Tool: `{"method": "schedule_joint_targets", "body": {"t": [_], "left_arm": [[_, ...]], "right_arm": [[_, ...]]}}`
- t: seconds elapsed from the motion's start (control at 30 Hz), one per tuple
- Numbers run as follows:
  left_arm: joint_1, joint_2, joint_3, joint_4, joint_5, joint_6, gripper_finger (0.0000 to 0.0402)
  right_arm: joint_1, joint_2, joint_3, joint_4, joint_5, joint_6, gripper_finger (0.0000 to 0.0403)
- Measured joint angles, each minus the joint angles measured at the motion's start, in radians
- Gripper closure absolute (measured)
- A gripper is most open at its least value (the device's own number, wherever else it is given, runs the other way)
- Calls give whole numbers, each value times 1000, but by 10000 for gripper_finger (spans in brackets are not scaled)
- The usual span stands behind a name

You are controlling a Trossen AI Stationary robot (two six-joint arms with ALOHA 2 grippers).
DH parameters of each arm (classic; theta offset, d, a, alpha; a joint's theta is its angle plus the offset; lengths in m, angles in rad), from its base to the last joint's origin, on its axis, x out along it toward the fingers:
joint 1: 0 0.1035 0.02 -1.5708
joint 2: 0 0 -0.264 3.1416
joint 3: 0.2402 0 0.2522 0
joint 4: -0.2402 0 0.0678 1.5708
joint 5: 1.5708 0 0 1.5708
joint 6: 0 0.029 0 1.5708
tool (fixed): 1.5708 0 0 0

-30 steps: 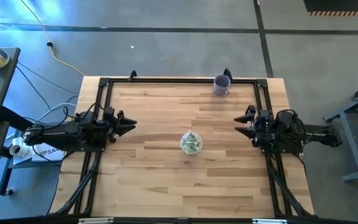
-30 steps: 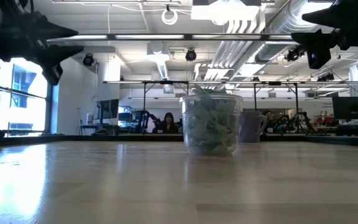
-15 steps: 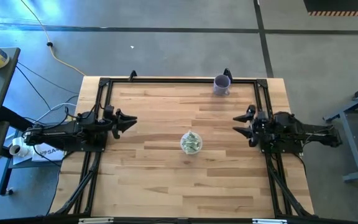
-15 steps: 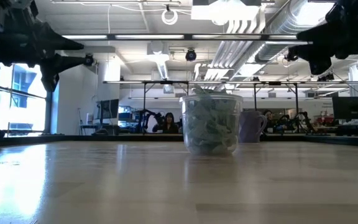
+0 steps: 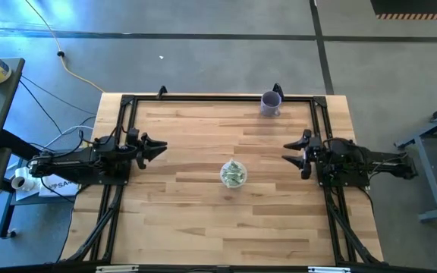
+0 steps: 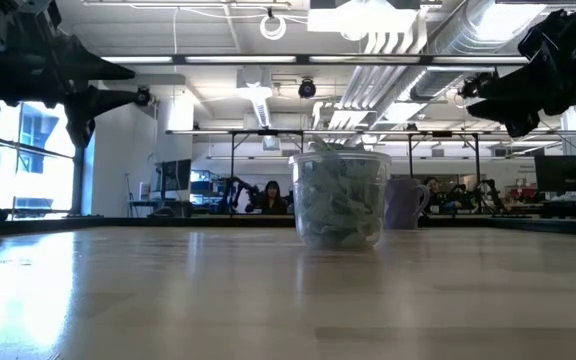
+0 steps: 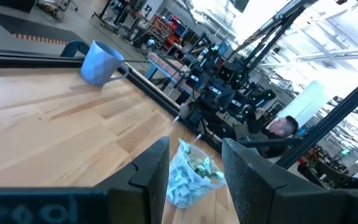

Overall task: Pick and place Stevia / Truvia into bins
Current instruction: Return to Home Position

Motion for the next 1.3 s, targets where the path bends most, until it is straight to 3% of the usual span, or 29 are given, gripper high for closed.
{"method": "schedule_joint_targets", "body": {"t": [1.3], "left_arm": [[0,0,0,0,1,0,220]], "right_arm": [[0,0,0,-50,0,0,193]]}}
